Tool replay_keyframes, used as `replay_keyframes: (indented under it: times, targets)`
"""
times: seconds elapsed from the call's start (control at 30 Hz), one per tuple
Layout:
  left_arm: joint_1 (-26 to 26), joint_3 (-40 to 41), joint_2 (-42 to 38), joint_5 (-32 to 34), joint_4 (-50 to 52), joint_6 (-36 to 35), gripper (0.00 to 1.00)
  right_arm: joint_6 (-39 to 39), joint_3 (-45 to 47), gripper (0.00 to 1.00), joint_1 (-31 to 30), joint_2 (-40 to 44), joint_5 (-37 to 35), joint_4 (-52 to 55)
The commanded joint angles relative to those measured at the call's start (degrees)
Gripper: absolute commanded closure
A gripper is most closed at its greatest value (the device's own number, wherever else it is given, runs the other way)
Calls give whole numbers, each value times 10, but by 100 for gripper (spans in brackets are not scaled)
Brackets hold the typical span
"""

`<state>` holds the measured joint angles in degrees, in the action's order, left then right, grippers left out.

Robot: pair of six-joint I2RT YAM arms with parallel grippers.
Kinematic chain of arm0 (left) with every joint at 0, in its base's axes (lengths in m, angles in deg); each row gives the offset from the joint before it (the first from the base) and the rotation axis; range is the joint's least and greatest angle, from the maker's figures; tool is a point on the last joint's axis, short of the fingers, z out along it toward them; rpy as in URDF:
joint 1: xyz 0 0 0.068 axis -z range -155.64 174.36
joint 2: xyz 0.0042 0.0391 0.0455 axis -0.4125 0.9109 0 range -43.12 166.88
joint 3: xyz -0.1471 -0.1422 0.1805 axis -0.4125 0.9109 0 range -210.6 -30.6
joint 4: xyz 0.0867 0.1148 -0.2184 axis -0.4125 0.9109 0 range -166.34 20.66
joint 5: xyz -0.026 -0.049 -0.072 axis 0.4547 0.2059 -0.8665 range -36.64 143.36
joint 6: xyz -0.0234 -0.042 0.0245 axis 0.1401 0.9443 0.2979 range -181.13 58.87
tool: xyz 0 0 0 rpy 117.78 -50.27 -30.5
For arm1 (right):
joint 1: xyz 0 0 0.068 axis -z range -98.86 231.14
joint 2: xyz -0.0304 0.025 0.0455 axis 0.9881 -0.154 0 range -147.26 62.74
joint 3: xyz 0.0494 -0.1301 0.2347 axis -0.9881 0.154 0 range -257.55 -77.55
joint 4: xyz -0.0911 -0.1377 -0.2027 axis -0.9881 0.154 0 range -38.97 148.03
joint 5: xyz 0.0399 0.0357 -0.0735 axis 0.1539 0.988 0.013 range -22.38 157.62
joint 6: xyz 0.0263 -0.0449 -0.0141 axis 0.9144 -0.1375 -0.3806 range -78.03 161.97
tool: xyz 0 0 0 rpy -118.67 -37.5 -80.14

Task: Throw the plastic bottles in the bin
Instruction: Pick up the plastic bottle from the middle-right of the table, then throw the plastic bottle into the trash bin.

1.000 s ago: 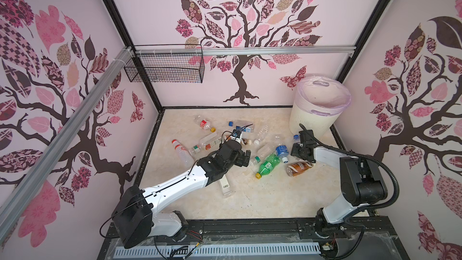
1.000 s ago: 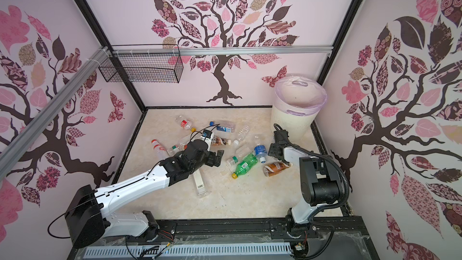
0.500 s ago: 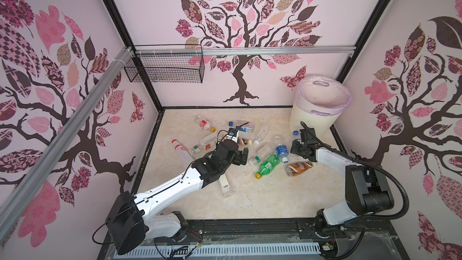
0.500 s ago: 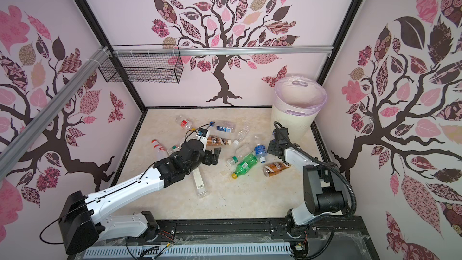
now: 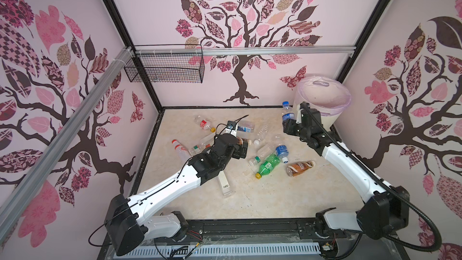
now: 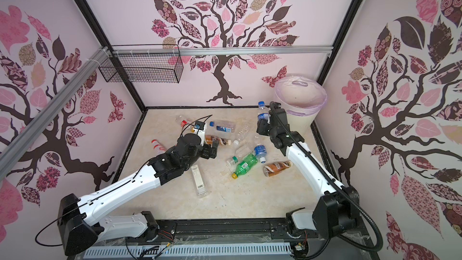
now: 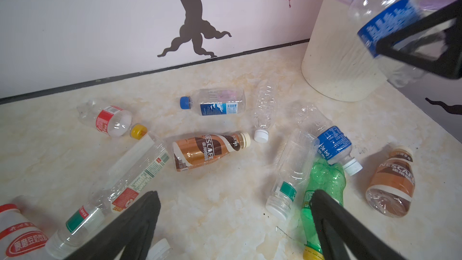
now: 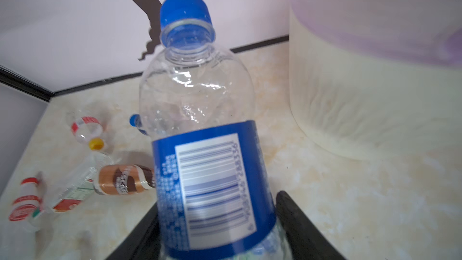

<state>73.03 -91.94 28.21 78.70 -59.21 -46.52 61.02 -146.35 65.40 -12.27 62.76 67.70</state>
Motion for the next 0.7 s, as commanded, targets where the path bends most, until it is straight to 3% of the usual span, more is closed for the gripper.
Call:
replay_keyframes:
  times: [0.0, 0.2, 0.47, 0.67]
  targets:
    - [-1, -54, 2, 16, 8, -27, 2, -23, -92, 47, -1, 48, -7, 5]
    - [-1, -133, 26, 0, 21, -64, 2, -63, -238, 46, -1, 65, -32, -8]
    - [-1, -178, 27, -30, 15, -101, 2, -126, -285, 45, -1, 118, -75, -103]
    - [0, -175, 27, -31, -7, -109, 2, -150, -326, 41, -1, 86, -104, -95]
